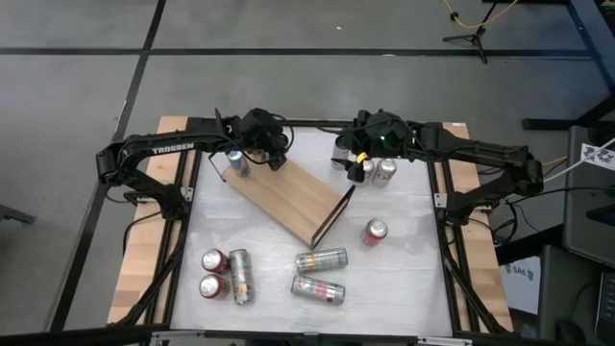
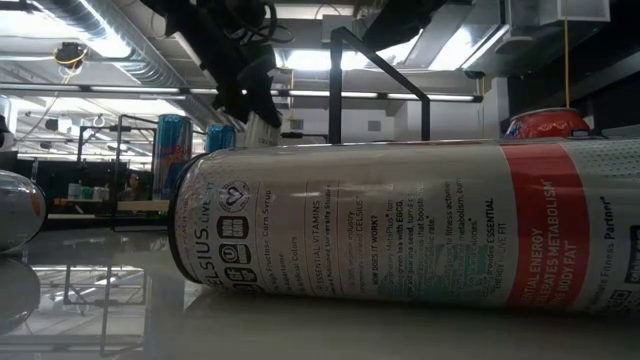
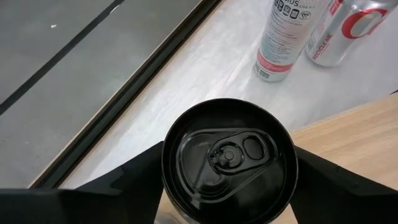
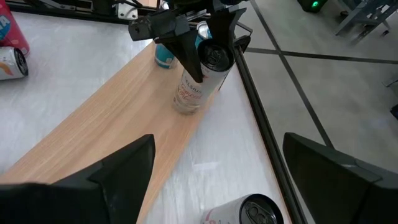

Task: Place canned beverage on shelf
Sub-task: Put the middle white-yellow soda can on the shelf

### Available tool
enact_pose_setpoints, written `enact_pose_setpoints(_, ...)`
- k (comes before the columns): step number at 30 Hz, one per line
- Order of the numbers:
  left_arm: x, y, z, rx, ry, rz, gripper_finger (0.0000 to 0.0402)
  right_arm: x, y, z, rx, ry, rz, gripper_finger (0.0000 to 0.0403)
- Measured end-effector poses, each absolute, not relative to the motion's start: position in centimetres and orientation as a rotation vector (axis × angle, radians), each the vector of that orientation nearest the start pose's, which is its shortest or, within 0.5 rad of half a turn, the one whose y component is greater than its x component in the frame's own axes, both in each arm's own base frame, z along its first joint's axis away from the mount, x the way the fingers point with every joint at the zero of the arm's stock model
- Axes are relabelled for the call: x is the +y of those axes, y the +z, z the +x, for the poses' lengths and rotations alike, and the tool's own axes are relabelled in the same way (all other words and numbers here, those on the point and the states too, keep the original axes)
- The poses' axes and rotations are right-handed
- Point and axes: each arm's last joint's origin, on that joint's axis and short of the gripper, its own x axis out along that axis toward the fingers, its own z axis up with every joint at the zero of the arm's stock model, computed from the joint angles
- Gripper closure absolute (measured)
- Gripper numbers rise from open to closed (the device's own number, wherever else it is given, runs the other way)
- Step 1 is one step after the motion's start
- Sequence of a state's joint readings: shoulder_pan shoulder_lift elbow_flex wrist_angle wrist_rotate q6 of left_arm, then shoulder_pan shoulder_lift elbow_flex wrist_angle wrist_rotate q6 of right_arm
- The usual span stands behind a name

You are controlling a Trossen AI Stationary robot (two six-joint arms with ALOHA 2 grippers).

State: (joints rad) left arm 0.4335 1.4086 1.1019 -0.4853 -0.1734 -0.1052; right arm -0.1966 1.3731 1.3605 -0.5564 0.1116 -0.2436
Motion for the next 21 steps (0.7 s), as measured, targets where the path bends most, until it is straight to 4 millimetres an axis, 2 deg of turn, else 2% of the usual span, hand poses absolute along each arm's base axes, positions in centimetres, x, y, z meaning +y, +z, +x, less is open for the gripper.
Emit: enact_pose_setpoints(21, 12.92, 27.86, 26.71, 0.768, 0.616, -0.2, 0.0122, -6.08, 36.73, 28.89, 0.604, -0.229, -0.211, 0.0054)
